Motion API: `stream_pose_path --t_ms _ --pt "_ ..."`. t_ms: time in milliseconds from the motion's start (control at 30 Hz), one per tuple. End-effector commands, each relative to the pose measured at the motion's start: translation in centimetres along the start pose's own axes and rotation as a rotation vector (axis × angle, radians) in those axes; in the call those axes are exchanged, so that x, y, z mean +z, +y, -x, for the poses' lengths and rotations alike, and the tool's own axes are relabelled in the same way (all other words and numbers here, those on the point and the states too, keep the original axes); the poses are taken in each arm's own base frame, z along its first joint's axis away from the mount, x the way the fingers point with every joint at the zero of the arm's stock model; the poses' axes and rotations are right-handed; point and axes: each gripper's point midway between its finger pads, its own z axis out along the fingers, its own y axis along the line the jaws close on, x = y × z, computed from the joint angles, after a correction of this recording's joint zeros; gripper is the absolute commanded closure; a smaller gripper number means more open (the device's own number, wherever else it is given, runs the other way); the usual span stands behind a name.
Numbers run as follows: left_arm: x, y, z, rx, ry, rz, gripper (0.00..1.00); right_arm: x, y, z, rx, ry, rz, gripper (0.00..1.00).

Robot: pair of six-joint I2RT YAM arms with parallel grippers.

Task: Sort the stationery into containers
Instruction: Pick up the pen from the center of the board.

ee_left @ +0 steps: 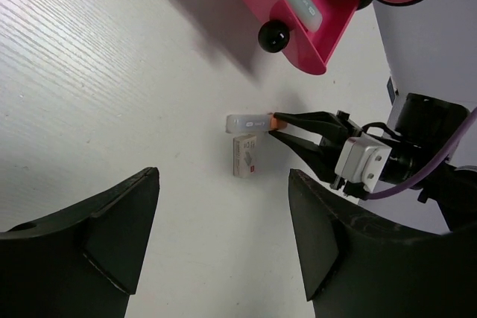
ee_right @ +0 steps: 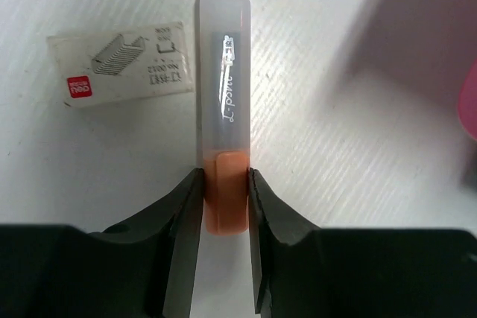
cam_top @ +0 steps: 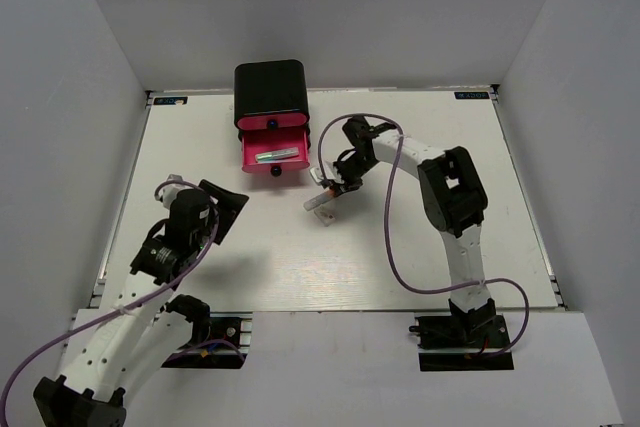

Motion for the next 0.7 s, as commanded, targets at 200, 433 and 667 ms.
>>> stream_pose_path --t_ms 200,433,667 --pt "1.2 -1.5 -0.8 0.016 0.024 -0.074 0.2 -6.6 -2.3 4.6 0.057 -0.02 -0.21 1.0" --pt "2.3 -1.3 -1.7 0.016 0.048 -0.087 0.2 -10.9 -4.6 10.4 0.041 -0.136 -0.337 1.0" --pt "4.0 0.3 -3.8 0.053 0.108 -0.092 0.2 -10.8 -11.2 12.8 0.056 -0.168 -0.444 1.0"
